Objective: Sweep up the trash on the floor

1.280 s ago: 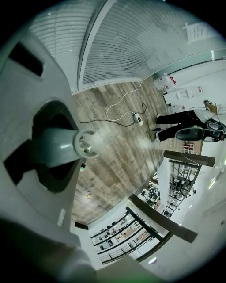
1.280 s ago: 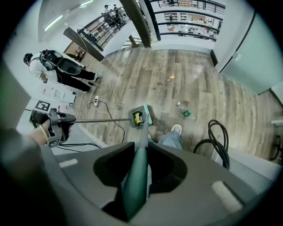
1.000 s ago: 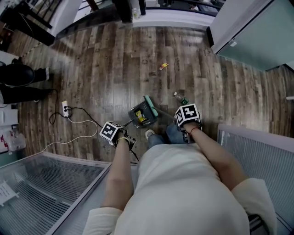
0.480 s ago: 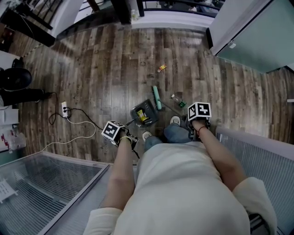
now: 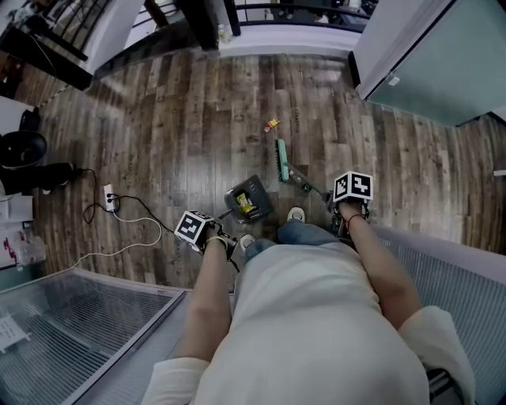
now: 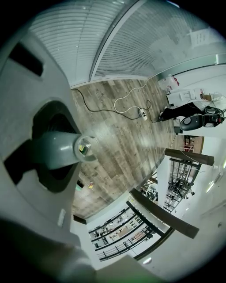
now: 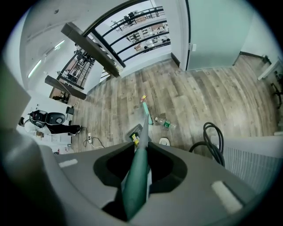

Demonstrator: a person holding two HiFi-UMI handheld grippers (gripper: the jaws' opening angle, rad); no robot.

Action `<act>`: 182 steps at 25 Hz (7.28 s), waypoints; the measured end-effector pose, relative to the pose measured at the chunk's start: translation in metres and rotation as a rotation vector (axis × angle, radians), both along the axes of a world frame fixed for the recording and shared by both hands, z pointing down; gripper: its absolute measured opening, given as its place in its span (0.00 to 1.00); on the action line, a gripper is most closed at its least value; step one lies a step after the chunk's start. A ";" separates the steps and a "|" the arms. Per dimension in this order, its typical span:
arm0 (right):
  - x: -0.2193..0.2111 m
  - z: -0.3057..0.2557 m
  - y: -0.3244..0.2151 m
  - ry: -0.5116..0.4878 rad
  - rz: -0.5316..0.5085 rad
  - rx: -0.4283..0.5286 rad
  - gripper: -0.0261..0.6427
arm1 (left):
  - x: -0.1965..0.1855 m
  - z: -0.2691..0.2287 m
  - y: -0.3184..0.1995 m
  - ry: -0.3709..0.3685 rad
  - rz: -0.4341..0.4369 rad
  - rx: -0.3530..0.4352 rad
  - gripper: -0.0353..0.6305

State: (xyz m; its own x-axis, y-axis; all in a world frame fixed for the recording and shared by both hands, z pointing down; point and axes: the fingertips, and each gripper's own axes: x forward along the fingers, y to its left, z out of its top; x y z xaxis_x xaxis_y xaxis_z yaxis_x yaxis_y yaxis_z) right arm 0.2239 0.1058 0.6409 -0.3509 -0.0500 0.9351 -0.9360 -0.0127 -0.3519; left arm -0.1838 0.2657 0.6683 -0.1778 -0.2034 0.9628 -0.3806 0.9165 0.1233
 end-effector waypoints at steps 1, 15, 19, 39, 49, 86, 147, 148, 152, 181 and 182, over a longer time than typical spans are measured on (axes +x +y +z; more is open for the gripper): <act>0.005 0.000 -0.004 0.006 0.003 0.003 0.18 | 0.003 0.000 -0.003 0.000 -0.003 0.002 0.18; 0.079 0.008 -0.047 0.067 0.097 0.041 0.18 | 0.032 -0.001 -0.028 -0.020 -0.023 -0.004 0.18; 0.093 0.008 -0.055 0.046 0.148 0.041 0.18 | 0.040 -0.002 -0.034 -0.021 -0.020 -0.004 0.18; 0.136 0.024 -0.043 0.340 -0.148 -0.002 0.18 | 0.063 0.003 -0.074 -0.006 0.026 -0.012 0.18; 0.113 0.034 -0.023 0.301 -0.210 -0.104 0.18 | 0.053 0.003 -0.083 -0.008 0.030 -0.017 0.18; 0.046 0.033 -0.004 0.142 -0.286 -0.167 0.18 | 0.068 0.006 -0.093 0.004 0.029 -0.006 0.19; 0.010 0.027 0.005 0.142 -0.658 -0.116 0.18 | 0.061 0.002 -0.091 -0.015 0.044 0.005 0.21; 0.010 0.027 0.005 0.142 -0.658 -0.115 0.18 | 0.061 0.002 -0.091 -0.013 0.043 0.004 0.21; 0.013 0.027 0.004 0.145 -0.650 -0.108 0.18 | 0.061 0.002 -0.090 -0.017 0.043 0.007 0.21; 0.057 0.033 -0.048 0.154 -0.524 -0.091 0.18 | 0.059 -0.003 -0.100 -0.032 -0.001 -0.010 0.19; 0.059 0.034 -0.050 0.152 -0.516 -0.092 0.18 | 0.059 -0.004 -0.102 -0.035 -0.009 -0.005 0.19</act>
State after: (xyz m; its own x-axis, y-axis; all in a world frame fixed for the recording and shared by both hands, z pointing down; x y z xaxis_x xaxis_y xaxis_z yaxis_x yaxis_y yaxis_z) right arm 0.2826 0.0560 0.6746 -0.1685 0.1768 0.9697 -0.8692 0.4373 -0.2308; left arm -0.1248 0.1635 0.6647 -0.2133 -0.1971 0.9569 -0.3763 0.9204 0.1057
